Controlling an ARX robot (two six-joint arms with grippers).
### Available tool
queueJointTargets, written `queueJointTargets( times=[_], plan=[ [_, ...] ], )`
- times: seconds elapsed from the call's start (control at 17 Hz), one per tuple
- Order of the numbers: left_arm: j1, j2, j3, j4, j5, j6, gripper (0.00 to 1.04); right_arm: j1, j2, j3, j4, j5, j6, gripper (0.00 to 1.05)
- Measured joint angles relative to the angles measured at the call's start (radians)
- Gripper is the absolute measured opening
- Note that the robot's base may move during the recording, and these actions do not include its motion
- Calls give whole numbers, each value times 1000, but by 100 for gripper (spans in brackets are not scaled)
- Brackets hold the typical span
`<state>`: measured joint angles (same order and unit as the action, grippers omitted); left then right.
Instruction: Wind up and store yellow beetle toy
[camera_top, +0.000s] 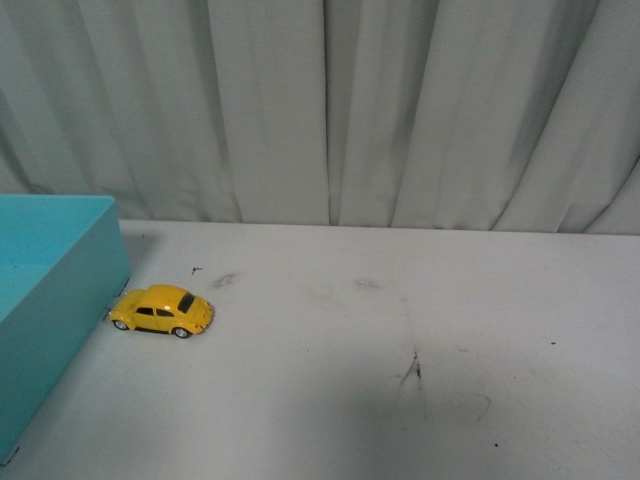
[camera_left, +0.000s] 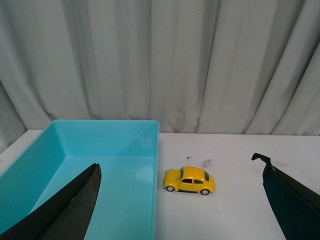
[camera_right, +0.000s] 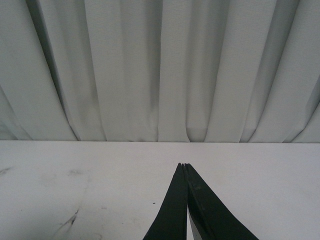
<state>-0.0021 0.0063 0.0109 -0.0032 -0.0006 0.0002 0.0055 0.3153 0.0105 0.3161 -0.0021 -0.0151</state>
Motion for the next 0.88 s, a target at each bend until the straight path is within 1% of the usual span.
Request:
queueJointTargets(
  times=[0.53,0.59,0.65,0.71,0.88],
  plan=[
    [0,0,0,0,0,0,98,0,-143,0,-143,0,0,2],
    [0,0,0,0,0,0,98,0,-184,2,-207,1,0,2],
    [0,0,0,0,0,0,98,0,-266,0,-318,1,0,2],
    [0,0,0,-1,0,0,98,0,-315,0,-310,2,0,2],
    [0,0,0,0,0,0,98,0,-313,0,-319,3,0,2]
  ],
)
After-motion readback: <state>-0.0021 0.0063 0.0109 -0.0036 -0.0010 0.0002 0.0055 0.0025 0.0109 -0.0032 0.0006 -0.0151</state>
